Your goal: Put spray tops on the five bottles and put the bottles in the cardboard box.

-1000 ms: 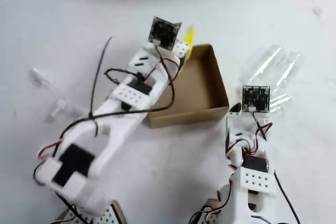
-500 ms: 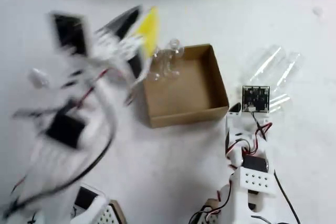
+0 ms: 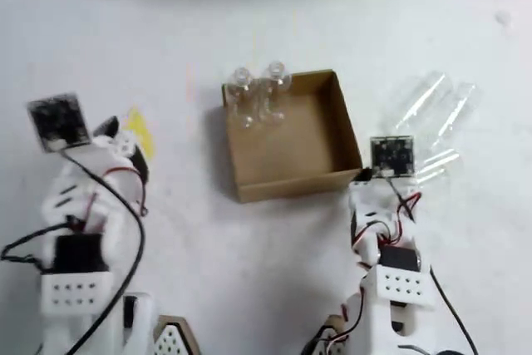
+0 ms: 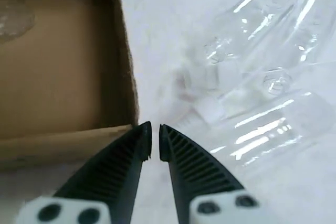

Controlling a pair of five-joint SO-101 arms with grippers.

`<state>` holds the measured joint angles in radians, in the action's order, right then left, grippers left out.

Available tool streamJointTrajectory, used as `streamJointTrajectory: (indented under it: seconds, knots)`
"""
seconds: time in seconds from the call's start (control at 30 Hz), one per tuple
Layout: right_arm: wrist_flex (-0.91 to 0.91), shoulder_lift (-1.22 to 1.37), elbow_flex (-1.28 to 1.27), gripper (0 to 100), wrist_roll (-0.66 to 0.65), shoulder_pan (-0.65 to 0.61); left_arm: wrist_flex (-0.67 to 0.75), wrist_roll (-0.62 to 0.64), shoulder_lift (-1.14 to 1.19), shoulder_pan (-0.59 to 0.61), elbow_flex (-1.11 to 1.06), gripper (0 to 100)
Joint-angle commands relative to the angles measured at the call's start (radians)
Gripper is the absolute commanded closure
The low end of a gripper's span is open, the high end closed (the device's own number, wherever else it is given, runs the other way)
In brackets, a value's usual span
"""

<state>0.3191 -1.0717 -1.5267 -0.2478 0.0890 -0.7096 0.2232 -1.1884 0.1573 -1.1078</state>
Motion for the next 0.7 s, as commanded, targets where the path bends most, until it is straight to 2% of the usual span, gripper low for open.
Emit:
streamJointTrajectory:
  seconds: [0.0,0.4,0.53,0.67]
  knots:
    - [0.051,-0.01,0.046,98.3,-0.063,-0.084,0.374,-0.018,-0.019,0.016,-0.239,89]
    - [0.147,-0.012,0.068,98.3,-0.083,-0.147,0.387,-0.02,-0.021,0.015,-0.279,90]
    - [0.171,-0.012,0.069,98.3,-0.144,-0.18,0.387,-0.021,-0.021,0.01,-0.285,90]
    - [0.162,-0.012,0.087,98.3,-0.14,-0.114,0.387,-0.021,-0.021,0.01,-0.288,90]
